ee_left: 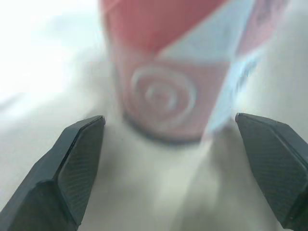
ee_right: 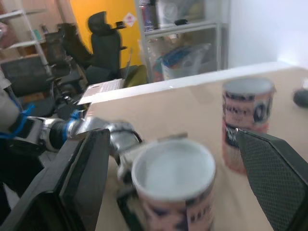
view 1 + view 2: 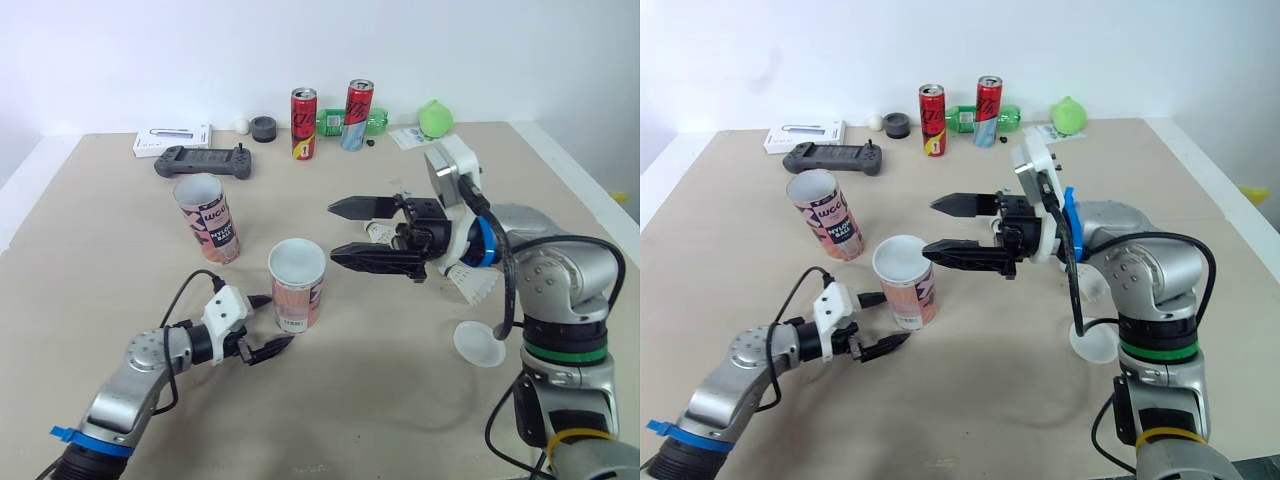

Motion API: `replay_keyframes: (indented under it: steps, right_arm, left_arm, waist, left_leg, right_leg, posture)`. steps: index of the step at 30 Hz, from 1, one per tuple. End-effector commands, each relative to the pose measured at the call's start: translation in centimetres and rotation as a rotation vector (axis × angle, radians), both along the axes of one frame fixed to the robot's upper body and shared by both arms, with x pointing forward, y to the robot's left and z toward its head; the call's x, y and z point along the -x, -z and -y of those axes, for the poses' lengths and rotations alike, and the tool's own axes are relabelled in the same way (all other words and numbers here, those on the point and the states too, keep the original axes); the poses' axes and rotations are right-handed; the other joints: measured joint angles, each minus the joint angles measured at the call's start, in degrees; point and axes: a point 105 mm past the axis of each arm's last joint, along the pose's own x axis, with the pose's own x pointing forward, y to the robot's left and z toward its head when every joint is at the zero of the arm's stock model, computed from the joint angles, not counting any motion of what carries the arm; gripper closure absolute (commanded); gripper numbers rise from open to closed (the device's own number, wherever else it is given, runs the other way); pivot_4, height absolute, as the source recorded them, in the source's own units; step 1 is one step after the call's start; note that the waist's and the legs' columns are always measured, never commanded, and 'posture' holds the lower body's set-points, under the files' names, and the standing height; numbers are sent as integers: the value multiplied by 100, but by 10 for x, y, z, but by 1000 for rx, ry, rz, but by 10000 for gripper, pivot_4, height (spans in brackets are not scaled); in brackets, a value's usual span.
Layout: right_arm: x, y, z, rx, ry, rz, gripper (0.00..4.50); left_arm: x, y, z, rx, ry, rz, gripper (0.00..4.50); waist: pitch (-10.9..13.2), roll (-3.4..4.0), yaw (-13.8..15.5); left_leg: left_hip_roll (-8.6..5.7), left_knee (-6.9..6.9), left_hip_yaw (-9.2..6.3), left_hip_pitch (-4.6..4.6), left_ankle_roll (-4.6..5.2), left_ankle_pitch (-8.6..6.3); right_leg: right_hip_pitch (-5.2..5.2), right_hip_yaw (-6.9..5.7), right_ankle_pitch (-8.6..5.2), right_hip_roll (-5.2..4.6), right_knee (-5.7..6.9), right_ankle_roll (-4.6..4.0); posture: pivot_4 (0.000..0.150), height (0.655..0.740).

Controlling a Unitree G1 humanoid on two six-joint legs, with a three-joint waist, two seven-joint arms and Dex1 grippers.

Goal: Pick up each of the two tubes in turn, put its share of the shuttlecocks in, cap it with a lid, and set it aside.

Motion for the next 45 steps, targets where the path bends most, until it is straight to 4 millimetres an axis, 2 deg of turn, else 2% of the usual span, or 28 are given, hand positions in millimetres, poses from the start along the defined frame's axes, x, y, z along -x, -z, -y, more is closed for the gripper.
replay_keyframes:
  steps: [1, 4, 7, 10, 14, 19, 25, 31, 45]
  right_arm:
    - [7, -3, 9, -18, 46, 42, 636]
    - [8, 29, 17, 53, 129, 19, 636]
    - [11, 61, 16, 146, 159, 25, 636]
    - [11, 87, 13, 175, 187, 19, 636]
    - [4, 116, 5, 167, 238, -4, 636]
    - [1, 137, -13, 171, 232, 4, 636]
    - [-8, 146, -32, 161, 226, 34, 636]
    - [-17, 146, -44, 150, 224, 53, 636]
    - [-26, 145, -79, 154, 156, 96, 636]
  left_arm:
    - [3, -5, -19, -14, -38, -14, 0]
    - [-1, -9, -43, -2, -108, -35, 0]
    - [-5, -26, -46, 112, -120, -63, 0]
    - [-3, -36, -41, 174, -73, -111, 0]
    - [4, -34, -31, 188, 25, -200, 0]
    - [6, -35, -9, 191, 144, -249, 0]
    - [0, -47, 10, 218, 215, -224, 0]
    - [3, -46, 21, 206, 258, -236, 0]
    - [7, -36, 25, 187, 255, -258, 0]
  waist:
    - [7, 5, -1]
    - [10, -7, 6]
    - [20, -11, 9]
    - [43, -13, 7]
    - [51, -26, -3]
    - [61, -29, 5]
    - [64, -34, 1]
    - [65, -35, 2]
    - [65, -35, 1]
  left_leg:
    - [0, 1, 2, 0, 0, 0]
    - [0, 3, -1, 0, 0, 1]
    - [0, 3, -5, -1, 0, 0]
    - [-2, 11, -3, -2, -1, 1]
    - [0, 12, -3, -2, -2, 1]
    - [0, 16, -7, -2, -6, 4]
    - [1, 26, -10, -3, -8, 5]
    - [3, 28, -12, -1, -10, 7]
    - [6, 71, -13, 0, -13, 9]
  right_leg:
    - [-1, 1, 0, -1, 0, 0]
    - [0, -4, 1, 0, 0, 0]
    - [1, -10, -4, -2, 1, 0]
    - [2, -8, -1, -4, 2, 5]
    - [2, -7, 0, -1, 3, 5]
    - [5, -10, 2, 0, 8, 2]
    - [6, -11, 7, 2, 12, 2]
    - [8, -11, 9, 5, 17, -2]
    - [11, -9, 21, 11, 48, 2]
  posture:
    - [1500, 7400]
    - [1500, 7400]
    - [1500, 7400]
    - [1500, 7400]
    - [1500, 7400]
    - [1500, 7400]
    - [1500, 7400]
    - [1500, 7400]
    - [1500, 7400]
